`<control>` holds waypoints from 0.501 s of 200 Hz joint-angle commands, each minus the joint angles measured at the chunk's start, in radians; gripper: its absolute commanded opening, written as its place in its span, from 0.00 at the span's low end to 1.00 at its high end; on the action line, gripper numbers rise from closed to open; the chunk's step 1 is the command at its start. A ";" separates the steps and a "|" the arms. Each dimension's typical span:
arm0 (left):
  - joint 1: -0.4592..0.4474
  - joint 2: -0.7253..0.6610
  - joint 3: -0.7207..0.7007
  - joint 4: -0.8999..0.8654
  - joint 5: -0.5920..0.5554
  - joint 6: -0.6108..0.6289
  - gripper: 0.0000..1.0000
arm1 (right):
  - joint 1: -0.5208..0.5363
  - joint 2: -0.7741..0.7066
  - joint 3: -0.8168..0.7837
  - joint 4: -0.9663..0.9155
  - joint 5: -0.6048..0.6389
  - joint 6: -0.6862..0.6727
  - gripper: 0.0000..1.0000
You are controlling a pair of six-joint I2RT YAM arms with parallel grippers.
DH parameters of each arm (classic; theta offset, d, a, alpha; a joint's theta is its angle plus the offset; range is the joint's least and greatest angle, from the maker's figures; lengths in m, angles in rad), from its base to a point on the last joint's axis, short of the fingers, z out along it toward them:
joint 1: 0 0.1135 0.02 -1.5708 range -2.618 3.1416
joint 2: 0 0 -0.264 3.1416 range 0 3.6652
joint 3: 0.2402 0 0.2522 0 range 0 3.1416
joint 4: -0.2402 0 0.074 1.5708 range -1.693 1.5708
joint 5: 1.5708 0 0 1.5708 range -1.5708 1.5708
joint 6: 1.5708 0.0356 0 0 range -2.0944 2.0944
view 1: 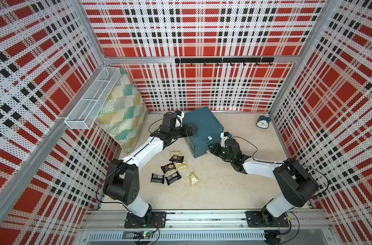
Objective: Place the cookies into the drawer by color
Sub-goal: Open the drawer in the storage box.
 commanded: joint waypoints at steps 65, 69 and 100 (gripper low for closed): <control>0.003 -0.001 -0.018 -0.010 0.011 0.008 0.99 | 0.018 -0.253 -0.255 -0.063 0.103 -0.017 0.00; 0.002 -0.001 -0.018 -0.010 0.011 0.008 0.99 | 0.022 -0.269 -0.267 -0.073 0.109 -0.018 0.00; 0.002 0.003 -0.018 -0.010 0.008 0.010 0.99 | 0.042 -0.391 -0.341 -0.141 0.149 -0.023 0.00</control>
